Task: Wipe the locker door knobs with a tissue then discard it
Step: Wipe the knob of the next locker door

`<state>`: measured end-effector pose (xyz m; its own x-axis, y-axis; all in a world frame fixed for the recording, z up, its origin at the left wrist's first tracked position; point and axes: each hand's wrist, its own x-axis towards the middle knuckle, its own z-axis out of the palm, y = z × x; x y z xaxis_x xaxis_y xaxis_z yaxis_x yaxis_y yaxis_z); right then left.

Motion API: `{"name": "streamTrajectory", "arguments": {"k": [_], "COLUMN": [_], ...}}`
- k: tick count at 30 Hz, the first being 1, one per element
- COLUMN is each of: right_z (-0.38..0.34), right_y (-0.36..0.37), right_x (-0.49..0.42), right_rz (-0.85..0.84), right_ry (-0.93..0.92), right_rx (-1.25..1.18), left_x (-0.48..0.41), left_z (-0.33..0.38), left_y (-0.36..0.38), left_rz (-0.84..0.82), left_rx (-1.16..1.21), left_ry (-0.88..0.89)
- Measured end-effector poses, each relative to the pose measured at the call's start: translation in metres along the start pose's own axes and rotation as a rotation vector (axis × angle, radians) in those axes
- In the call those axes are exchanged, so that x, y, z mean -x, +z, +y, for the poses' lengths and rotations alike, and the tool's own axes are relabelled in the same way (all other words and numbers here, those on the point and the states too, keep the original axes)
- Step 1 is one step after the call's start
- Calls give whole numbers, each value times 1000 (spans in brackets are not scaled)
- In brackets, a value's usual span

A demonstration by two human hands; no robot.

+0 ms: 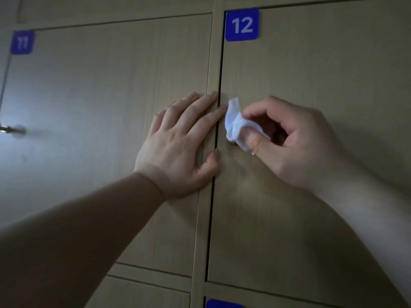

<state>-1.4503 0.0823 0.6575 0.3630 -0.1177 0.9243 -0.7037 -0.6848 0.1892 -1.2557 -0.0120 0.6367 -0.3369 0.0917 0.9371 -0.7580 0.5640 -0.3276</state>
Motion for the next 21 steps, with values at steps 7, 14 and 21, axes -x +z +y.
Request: {"name": "streamTrajectory", "arguments": {"k": [7,14,21], "right_z": [0,0,-5], "right_y": [6,6,9], "right_x": [1,4,6], "right_rz": [103,172,-12], "right_ry": [-18,-17,-69], "right_rx": [145,68,153], "left_x": [0,0,0], "left_z": [-1,-3,-4], "left_y": [2,3,4], "left_rz": [2,26,27], "left_rx": [12,18,21], "left_ry": [-1,34,34]}}
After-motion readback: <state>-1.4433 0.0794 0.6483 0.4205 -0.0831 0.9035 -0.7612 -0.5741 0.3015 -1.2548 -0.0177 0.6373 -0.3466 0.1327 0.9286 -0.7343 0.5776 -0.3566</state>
